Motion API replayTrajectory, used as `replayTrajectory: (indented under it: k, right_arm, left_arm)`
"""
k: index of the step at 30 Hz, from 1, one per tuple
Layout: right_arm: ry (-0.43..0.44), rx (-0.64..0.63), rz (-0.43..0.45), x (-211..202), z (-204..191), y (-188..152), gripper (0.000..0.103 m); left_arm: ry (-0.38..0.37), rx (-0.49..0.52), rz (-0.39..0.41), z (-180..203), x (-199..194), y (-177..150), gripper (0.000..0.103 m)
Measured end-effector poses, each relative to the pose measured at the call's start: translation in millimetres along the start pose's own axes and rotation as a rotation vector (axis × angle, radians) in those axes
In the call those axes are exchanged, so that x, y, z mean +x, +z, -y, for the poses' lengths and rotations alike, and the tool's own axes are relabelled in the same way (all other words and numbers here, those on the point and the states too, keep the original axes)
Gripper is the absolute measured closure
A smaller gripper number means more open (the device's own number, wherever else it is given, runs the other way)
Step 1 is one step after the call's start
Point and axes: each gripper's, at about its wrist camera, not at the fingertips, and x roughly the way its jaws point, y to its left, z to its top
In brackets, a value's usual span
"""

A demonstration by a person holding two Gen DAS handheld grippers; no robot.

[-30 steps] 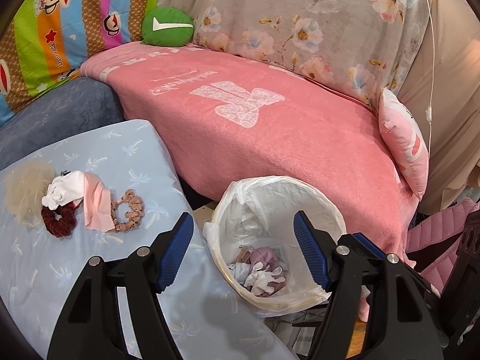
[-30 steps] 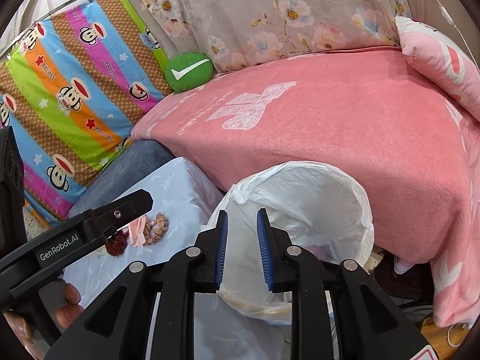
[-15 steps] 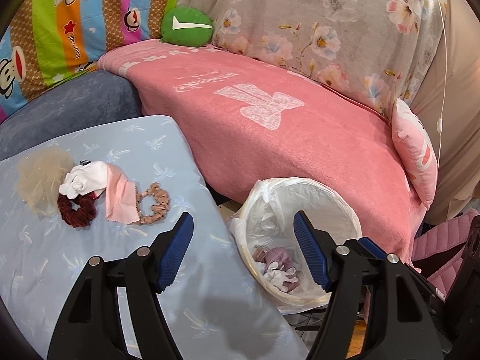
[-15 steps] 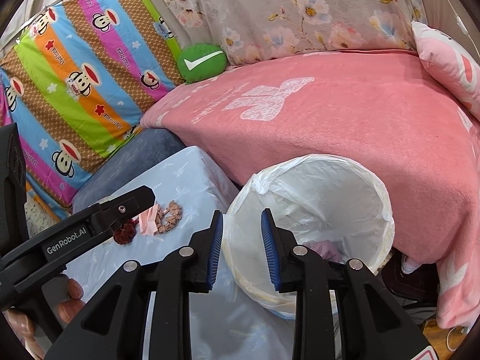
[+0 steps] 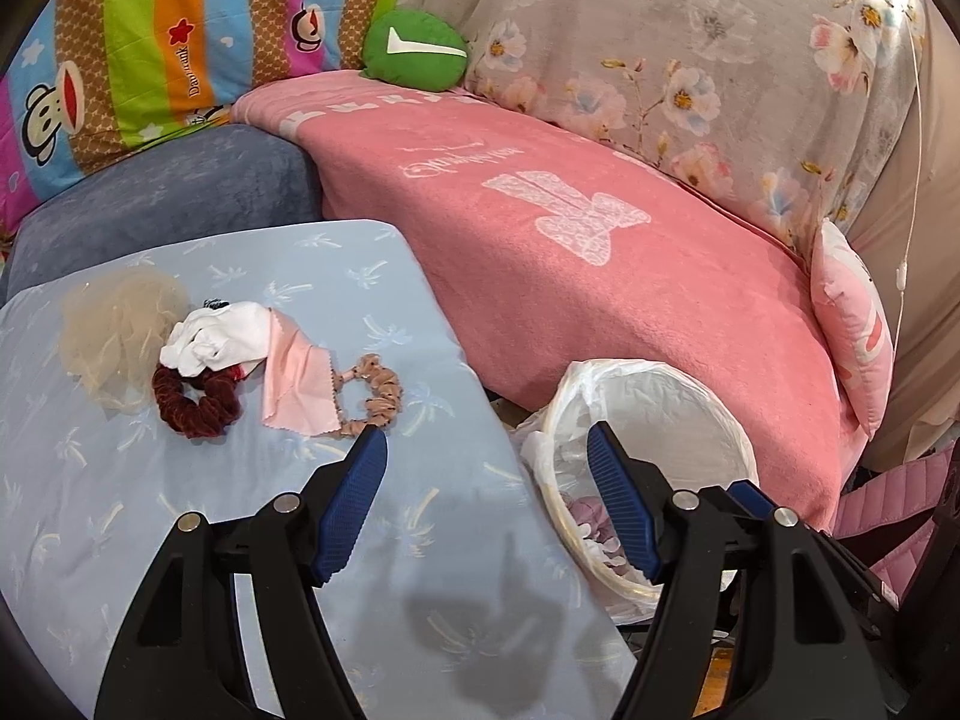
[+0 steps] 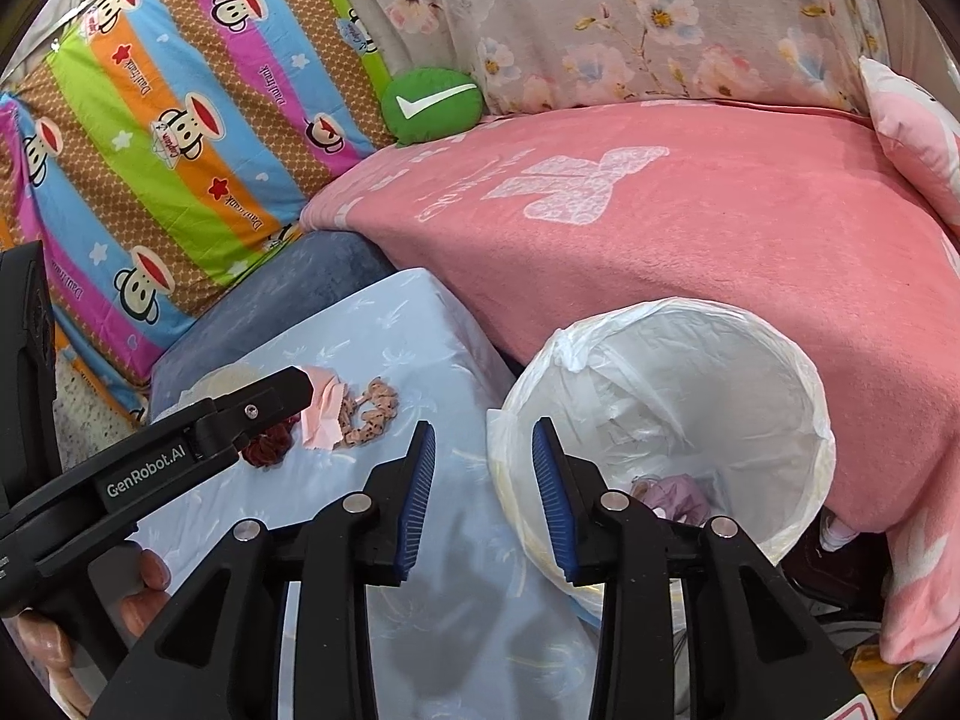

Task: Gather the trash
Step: 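Move both open grippers back to the cloth pile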

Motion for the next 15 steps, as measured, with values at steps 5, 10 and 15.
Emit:
replayTrajectory:
  k: [5,10,15]
  right_arm:
    - [0.009,-0.026,-0.019,9,-14,-3,0.068]
    - [0.019,-0.048,-0.037,17,-30,-7,0.068]
    - [0.030,-0.074,-0.056,27,-46,-8,0.068]
  left_arm:
    - [0.016,-0.023,-0.001,-16,-1,-2,0.037]
    - [0.039,-0.054,-0.003,-36,-1,-3,0.035]
    - [0.067,-0.085,-0.003,-60,-3,-3,0.034]
